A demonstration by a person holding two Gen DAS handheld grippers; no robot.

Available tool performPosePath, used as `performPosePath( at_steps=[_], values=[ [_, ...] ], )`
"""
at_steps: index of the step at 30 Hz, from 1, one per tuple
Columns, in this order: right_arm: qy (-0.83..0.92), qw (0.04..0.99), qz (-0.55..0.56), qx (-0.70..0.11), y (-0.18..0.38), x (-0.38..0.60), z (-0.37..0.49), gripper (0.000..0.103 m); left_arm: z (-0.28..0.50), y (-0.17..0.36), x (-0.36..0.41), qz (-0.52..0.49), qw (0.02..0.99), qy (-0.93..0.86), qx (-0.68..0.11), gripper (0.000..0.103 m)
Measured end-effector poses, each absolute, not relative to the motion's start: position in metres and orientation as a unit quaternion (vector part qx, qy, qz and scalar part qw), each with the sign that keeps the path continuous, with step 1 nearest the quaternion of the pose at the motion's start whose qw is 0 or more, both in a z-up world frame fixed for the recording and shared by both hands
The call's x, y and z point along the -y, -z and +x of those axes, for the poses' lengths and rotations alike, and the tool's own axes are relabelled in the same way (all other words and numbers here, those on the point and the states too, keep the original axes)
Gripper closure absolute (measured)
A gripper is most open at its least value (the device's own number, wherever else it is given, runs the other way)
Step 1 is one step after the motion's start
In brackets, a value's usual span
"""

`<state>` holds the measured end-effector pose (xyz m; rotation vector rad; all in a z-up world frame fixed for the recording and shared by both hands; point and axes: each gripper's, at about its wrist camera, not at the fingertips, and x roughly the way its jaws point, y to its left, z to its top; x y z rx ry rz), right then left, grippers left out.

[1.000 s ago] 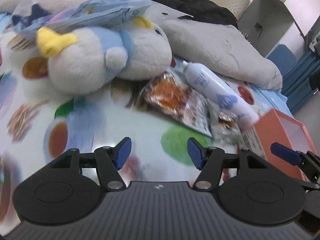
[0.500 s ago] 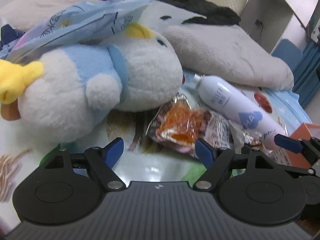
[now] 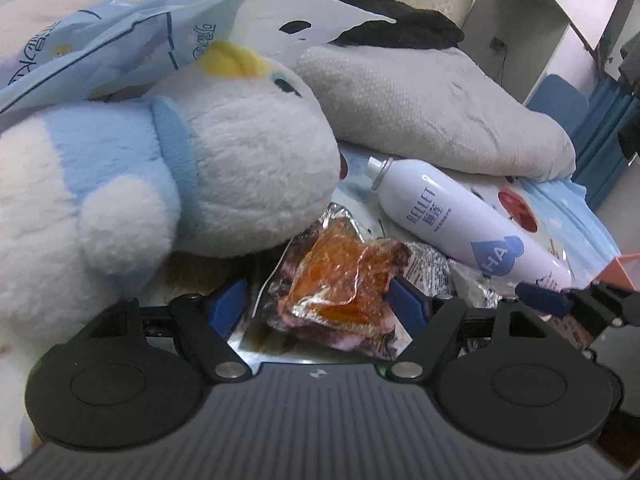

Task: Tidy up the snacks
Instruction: 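Grasp a clear spicy-strip packet with the left tool while the right tool grasps a small dark packet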

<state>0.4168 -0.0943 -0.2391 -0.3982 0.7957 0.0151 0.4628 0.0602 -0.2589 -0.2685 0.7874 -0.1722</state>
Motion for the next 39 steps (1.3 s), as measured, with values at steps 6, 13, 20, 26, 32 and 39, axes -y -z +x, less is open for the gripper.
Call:
performPosePath(
  at_steps=[6,13,20,26,32,39],
  values=[
    [-0.015,0.901,-0.169,-0.4,0.24,0.098,0.42,0.052,0.474,0.261,-0.052,-0.134,0.913,0.08,-0.376,0.022],
    [-0.036,0.898,-0.163,-0.407,0.24,0.099,0.413,0.057,0.477,0.261,-0.026,-0.066,0.916,0.063,-0.391,0.031],
    [-0.066,0.894,-0.156,-0.415,0.238,0.096,0.391,0.061,0.468,0.259,-0.025,-0.066,0.909,0.058,-0.408,0.053],
    [-0.082,0.887,-0.139,-0.432,0.232,0.095,0.366,0.064,0.445,0.253,-0.037,-0.096,0.897,0.055,-0.427,0.073],
    [-0.095,0.877,-0.126,-0.454,0.227,0.097,0.331,0.065,0.407,0.249,-0.041,-0.115,0.887,0.045,-0.446,0.084],
    [-0.123,0.861,-0.137,-0.475,0.222,0.096,0.274,0.066,0.344,0.237,-0.05,-0.115,0.882,0.022,-0.457,0.085]
  ],
)
